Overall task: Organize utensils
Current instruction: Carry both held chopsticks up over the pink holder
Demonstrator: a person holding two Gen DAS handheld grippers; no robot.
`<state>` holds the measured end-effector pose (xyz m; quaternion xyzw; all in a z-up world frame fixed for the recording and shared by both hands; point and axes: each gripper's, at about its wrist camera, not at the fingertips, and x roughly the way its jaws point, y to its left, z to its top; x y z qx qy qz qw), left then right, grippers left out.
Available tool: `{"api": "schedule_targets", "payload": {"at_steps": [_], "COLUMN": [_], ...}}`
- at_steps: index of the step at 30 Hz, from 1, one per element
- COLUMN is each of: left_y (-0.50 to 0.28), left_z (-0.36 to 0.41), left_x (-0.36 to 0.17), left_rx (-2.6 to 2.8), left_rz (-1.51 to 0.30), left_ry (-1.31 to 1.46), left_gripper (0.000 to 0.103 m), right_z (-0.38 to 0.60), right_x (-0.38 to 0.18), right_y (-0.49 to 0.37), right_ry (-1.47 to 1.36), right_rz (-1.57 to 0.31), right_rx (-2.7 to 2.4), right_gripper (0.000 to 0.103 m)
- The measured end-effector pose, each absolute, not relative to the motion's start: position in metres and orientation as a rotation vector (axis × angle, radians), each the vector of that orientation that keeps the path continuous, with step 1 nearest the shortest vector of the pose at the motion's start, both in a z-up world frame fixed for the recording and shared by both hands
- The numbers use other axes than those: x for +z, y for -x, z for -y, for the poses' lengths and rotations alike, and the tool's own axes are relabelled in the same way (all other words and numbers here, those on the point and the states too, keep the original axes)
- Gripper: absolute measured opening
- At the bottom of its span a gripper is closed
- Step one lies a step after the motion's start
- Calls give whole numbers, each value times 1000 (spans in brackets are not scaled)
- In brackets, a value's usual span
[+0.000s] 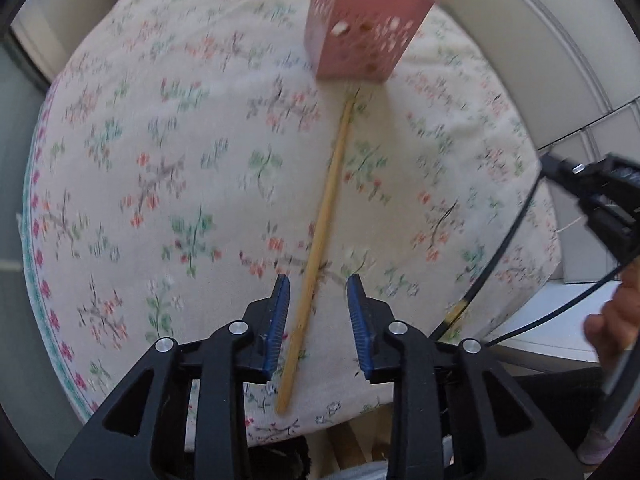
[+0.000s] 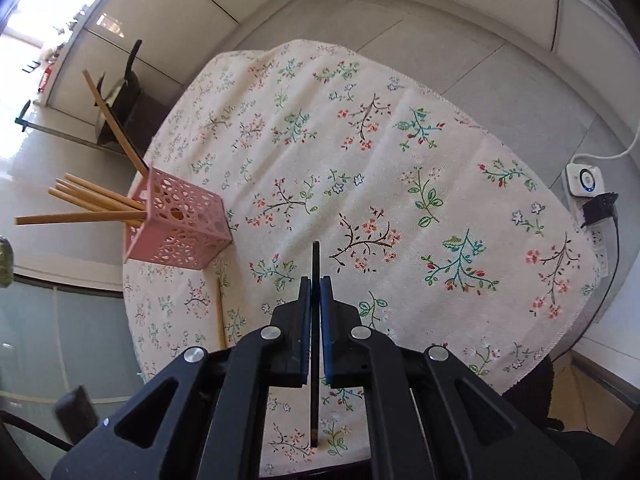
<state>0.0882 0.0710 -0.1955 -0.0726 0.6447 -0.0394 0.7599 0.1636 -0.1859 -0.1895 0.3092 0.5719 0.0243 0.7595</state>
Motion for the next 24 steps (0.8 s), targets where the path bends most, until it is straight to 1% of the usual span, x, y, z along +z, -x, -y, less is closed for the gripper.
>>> {"api": "schedule_targets", "payload": {"at_steps": [4, 8, 10, 12, 13, 14, 17, 24], "left_y": [-72, -57, -44, -31, -27, -24, -14, 12], "left_z": [-71, -68, -54, -41, -36, -35, -33, -56], "left_x": [-215, -216, -219, -219, -219, -217, -195, -124], "left_rx": [-45, -41, -51, -86, -112, -125, -131, -123], "left_rz": [-1470, -1443, -1432, -1411, -1407, -1402, -1301, -1075], "left_ry": [130, 74, -27, -108, -118, -116, -139, -119], "left_gripper": [30, 32, 31, 20, 8, 7, 7, 7], "right_z": [184, 179, 179, 182, 184, 186, 193, 202], "right_x": [-176, -163, -157, -154, -153, -152, -150, -141], "right_y": [-161, -155, -151, -148, -147, -146, -143, -138], "right_ry": [-684, -671, -660, -661, -665, -673, -684, -711], "right_rz": [-1213, -1181, -1164, -1156, -1154, -1151, -1140, -1114], "right_rx": [101, 134, 139, 145, 147, 147, 146, 157], "right_gripper": [5, 5, 5, 5, 5, 5, 5, 5]}}
